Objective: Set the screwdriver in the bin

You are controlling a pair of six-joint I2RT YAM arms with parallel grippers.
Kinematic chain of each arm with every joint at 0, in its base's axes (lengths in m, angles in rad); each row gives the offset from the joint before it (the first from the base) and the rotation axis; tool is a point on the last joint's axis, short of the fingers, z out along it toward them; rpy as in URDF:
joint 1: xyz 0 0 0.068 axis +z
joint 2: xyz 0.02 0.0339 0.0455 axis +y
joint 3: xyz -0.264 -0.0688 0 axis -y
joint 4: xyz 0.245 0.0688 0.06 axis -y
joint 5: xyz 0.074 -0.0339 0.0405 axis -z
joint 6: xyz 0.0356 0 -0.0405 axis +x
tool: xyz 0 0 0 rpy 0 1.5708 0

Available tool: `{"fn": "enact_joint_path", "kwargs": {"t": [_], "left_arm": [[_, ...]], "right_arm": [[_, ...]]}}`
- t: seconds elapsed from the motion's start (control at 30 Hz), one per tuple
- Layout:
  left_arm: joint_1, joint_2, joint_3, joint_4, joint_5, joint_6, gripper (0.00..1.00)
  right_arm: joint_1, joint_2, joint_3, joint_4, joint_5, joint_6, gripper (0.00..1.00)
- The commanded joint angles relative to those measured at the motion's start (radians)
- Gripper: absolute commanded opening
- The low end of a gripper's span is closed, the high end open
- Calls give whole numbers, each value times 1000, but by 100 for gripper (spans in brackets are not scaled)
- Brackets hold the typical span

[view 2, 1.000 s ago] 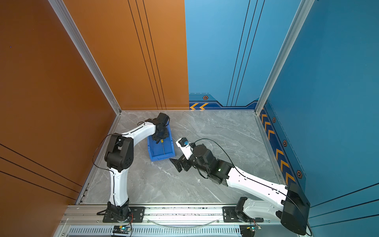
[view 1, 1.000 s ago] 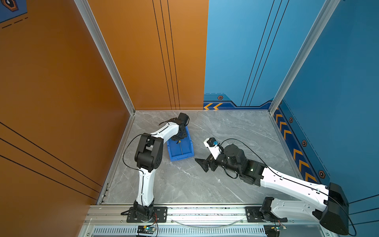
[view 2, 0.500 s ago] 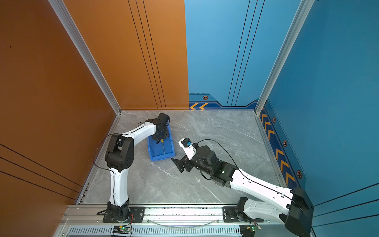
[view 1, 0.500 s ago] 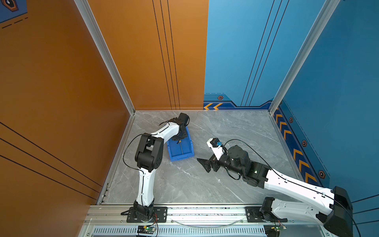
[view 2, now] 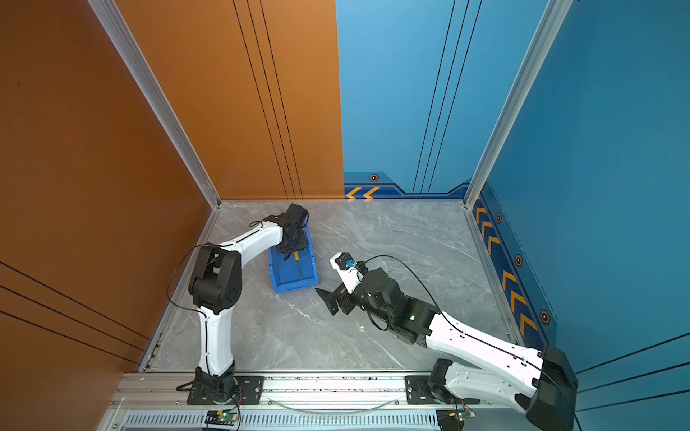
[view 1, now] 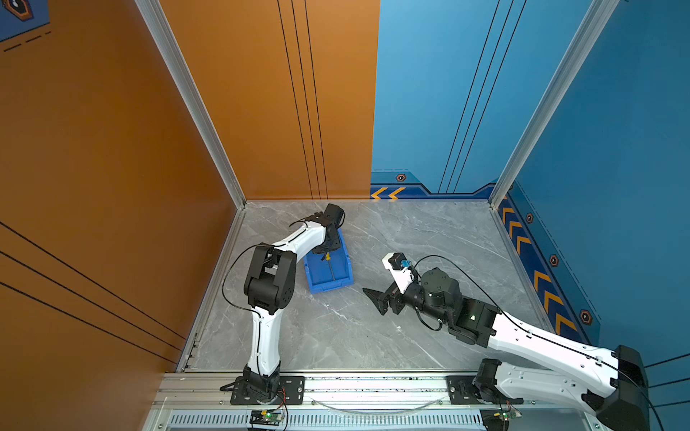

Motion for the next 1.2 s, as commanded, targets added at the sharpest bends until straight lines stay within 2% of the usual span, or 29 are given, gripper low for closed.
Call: {"fn": "enact_joint_path", "kwargs": {"t": [0.0,0.23,0.43,0.67,0.83,1.0,1.07,1.17], "left_arm": [[-10,-75,-8,-32,-29,19,38],[-32,-192,-52,-71,-57,44,40],[-70,-363,-162,-81,-87,36,44],[-125,-561,-302,-80,-80,80,60],[-143,-683,-420,-59,-45,105,71],[-122,-789,-527,-11,-3,160,85],[-97,-831,-567,10,19,188,98],[-59,-889,-638,48,46,223,98]], "right_arm": [[9,-37,-25,-24,43,-1,100],[8,-91,-59,-53,99,0,100],[-15,-169,-92,-118,184,7,100],[-108,-290,-136,-245,341,73,100],[-179,-366,-154,-295,375,98,100],[-246,-384,-162,-327,417,123,100],[-280,-376,-157,-336,429,147,100],[-343,-364,-163,-336,436,166,100]]}}
